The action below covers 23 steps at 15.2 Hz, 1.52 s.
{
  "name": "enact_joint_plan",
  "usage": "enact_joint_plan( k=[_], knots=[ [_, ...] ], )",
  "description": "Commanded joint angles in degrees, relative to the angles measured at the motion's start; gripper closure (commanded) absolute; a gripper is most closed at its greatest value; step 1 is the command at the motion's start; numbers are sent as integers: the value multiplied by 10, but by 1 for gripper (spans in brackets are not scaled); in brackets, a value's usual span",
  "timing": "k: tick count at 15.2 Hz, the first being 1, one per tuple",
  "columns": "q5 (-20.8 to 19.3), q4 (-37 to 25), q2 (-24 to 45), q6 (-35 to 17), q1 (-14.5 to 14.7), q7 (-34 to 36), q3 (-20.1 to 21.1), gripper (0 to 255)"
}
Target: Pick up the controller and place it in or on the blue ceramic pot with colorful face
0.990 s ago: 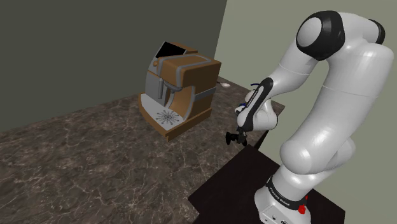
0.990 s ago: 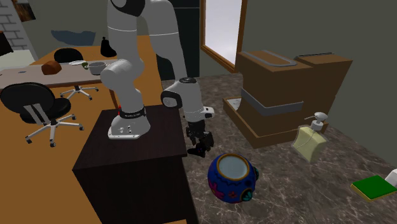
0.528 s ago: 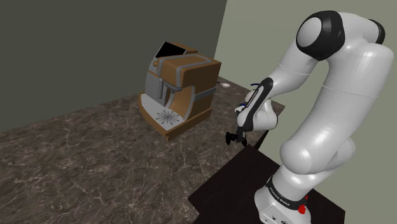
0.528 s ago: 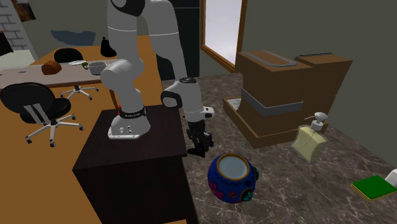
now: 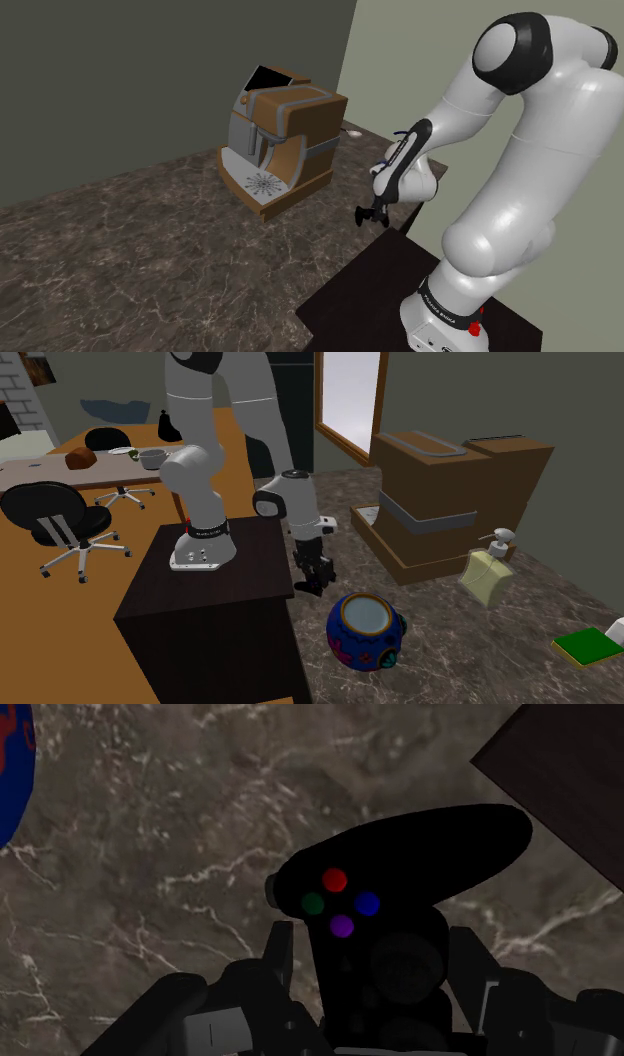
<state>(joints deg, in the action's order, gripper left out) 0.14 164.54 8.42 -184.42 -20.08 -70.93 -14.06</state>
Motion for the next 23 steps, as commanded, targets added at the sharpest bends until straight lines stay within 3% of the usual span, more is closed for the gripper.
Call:
enact_joint_plan(
  k=[1,2,4,6,8,12,23],
  knots=[
    [-2,4,-24,21,47,-1,-49,255],
    [-16,6,-37,32,88,9,-94,255],
    [-98,8,-62,55,174,68,-202,255],
    [-200,6,-92,82,199,141,-253,255],
    [-252,5,-121,110,175,176,-241,255],
    [-290,4,-176,166,149,199,-224,255],
    [-303,-8,-310,309,128,202,-193,255]
  ],
)
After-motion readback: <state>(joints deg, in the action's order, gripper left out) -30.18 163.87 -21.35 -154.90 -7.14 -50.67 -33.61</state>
